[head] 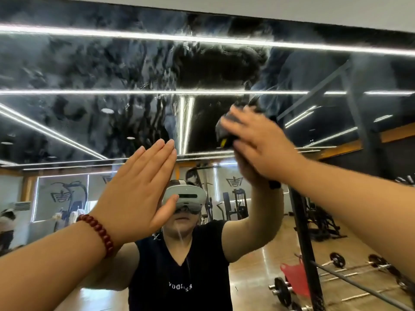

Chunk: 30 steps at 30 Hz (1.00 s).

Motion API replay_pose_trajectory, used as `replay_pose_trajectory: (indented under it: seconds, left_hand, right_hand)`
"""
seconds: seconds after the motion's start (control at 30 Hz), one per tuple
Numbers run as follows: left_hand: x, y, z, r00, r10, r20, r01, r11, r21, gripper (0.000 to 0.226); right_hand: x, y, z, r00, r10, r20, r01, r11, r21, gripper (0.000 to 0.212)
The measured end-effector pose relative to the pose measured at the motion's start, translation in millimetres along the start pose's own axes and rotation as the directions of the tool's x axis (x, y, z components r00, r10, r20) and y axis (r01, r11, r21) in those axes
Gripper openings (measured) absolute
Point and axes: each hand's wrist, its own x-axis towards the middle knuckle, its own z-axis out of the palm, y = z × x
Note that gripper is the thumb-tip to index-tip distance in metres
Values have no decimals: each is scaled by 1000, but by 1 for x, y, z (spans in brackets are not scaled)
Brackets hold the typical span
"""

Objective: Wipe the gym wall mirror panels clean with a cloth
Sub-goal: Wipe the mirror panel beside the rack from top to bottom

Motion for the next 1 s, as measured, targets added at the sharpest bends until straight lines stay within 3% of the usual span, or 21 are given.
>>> replay_pose_trajectory:
  seconds: [0.1, 0.17, 0.2, 0.27, 0.33, 0.4, 0.43, 0.5, 0.53, 0.6, 0.63, 0.73, 0.8, 0.83, 0.9, 1.0]
  left_hand:
    - [15, 5, -6, 999, -18, -47, 17, 999, -34, 75]
    - [30, 9, -9, 998, -12, -55, 11, 1000, -29, 75]
    - [38, 12, -9, 999, -14, -53, 12, 999, -33, 75]
    - [48, 18, -5, 999, -13, -45, 12, 999, -37, 75]
    - [52, 24, 2, 1000, -11, -29, 10, 1000, -22, 74]
    - [52, 28, 6, 999, -16, -36, 15, 1000, -9, 74]
    - [51, 28, 7, 999, -17, -44, 17, 1000, -10, 74]
    - [50, 28, 7, 998, -13, -55, 12, 1000, -13, 74]
    - [50, 28, 7, 998, -8, -57, 7, 1000, -12, 74]
    - [50, 29, 7, 999, -6, -49, 6, 1000, -5, 74]
    - [50, 30, 6, 999, -9, -42, 8, 1000, -2, 74]
    - [50, 30, 5, 999, -14, -34, 14, 1000, 3, 74]
    - [50, 30, 5, 999, -12, -34, 13, 1000, 3, 74]
    - [50, 31, 5, 999, -13, -34, 13, 1000, 1, 74]
    - [50, 31, 5, 999, -10, -38, 10, 1000, 3, 74]
    - [50, 30, 4, 999, 0, -44, 0, 1000, -8, 75]
  right_hand:
    - [-52, -14, 13, 935, -332, 124, 335, 942, -3, 48]
    - [-55, -4, 6, 900, -394, 187, 405, 914, -23, 48]
    - [-45, 3, -1, 922, -348, 168, 359, 932, -42, 49]
    - [-14, 21, -12, 993, -110, 52, 112, 993, -30, 51]
    - [16, 37, -19, 988, 140, -67, -139, 990, 28, 51]
    - [22, 35, -14, 959, 236, -154, -227, 971, 75, 49]
    - [13, 28, -6, 967, 183, -179, -173, 982, 71, 48]
    - [-20, 10, 9, 988, -113, -108, 113, 994, -7, 49]
    - [-38, 3, 13, 963, -268, -13, 268, 963, -33, 48]
    - [-45, 13, 4, 898, -416, 143, 424, 905, -33, 47]
    - [-36, 24, -4, 906, -396, 148, 406, 913, -43, 48]
    - [8, 54, -25, 999, -39, 17, 39, 999, -3, 53]
    - [19, 59, -29, 988, 134, -70, -134, 991, 5, 52]
    - [14, 54, -24, 987, 126, -102, -131, 991, -37, 50]
    - [-17, 37, -8, 994, -68, -86, 60, 994, -93, 49]
    - [-79, 15, 7, 904, -404, 140, 417, 906, -72, 48]
